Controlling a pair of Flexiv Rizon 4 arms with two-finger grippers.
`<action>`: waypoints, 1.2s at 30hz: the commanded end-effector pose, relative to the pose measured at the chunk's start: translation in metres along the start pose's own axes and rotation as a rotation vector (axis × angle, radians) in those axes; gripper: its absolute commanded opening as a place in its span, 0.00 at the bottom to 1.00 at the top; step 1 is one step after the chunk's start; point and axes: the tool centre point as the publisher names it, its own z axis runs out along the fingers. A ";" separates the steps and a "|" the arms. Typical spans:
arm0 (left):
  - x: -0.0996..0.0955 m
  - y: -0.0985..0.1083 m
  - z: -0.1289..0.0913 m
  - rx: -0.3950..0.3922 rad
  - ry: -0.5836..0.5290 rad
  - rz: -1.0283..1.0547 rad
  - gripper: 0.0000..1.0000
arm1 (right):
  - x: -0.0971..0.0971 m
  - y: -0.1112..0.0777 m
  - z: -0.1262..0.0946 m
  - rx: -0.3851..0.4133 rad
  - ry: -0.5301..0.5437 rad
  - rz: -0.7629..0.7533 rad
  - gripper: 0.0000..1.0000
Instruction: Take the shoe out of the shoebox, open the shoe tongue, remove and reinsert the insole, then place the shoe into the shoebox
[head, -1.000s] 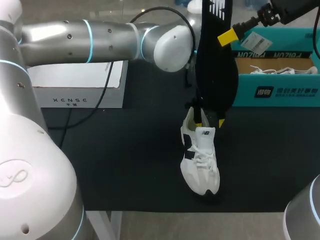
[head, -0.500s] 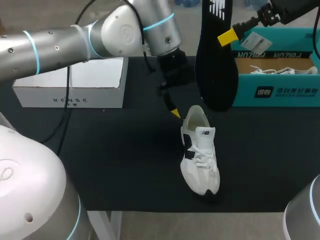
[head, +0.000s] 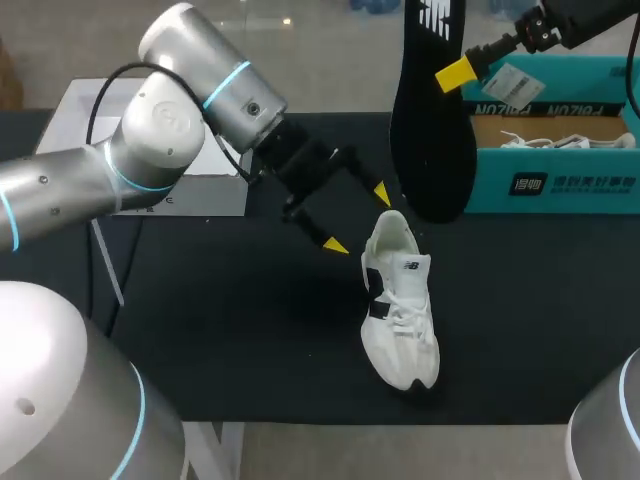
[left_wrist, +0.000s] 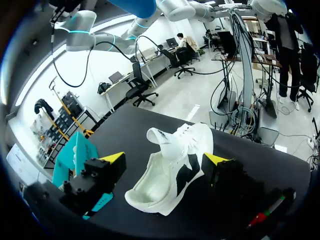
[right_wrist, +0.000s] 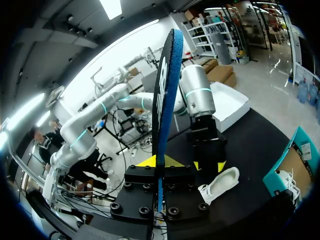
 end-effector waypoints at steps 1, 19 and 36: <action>0.001 -0.008 0.002 0.240 -0.819 -0.087 1.00 | -0.001 0.001 0.001 0.003 0.000 0.001 0.00; -0.026 -0.016 0.003 0.124 -0.823 0.041 1.00 | -0.001 0.001 0.001 0.003 0.000 0.001 0.00; -0.062 -0.012 -0.043 0.128 -0.756 0.171 1.00 | -0.001 0.001 0.001 0.003 0.000 0.001 0.00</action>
